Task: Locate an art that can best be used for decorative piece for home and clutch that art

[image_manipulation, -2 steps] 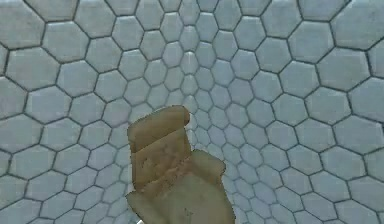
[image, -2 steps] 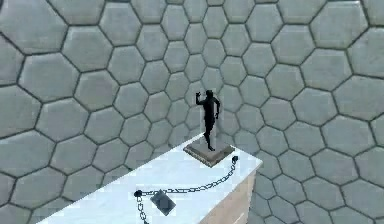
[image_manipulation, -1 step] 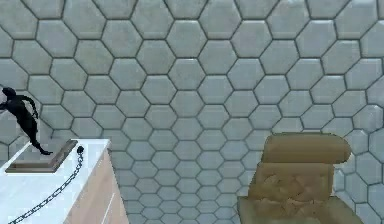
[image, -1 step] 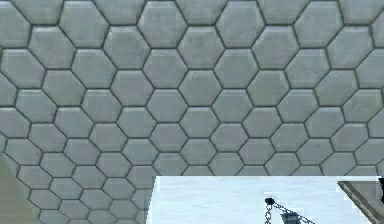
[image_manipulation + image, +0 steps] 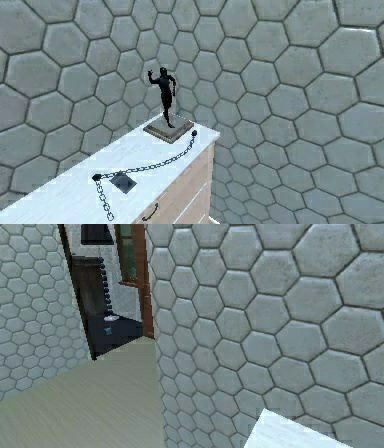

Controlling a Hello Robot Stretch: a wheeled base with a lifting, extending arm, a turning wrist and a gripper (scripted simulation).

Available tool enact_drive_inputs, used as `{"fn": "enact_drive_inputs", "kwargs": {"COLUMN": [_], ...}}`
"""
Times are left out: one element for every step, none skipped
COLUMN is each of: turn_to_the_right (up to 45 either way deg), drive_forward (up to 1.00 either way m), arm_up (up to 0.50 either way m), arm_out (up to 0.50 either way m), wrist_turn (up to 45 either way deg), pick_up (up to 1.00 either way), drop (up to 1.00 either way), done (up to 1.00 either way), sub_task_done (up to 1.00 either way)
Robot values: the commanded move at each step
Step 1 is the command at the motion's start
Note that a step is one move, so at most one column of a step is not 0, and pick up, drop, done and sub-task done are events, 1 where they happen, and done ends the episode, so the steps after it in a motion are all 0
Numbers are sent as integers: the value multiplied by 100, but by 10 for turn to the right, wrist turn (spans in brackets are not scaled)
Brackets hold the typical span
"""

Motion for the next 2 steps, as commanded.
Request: {"fn": "enact_drive_inputs", "kwargs": {"turn_to_the_right": [0, 0], "drive_forward": [0, 0], "arm_up": [50, 38], "arm_out": [0, 0], "wrist_turn": [0, 0], "pick_up": [0, 0], "drop": [0, 0], "done": [0, 0], "sub_task_done": [0, 0]}}
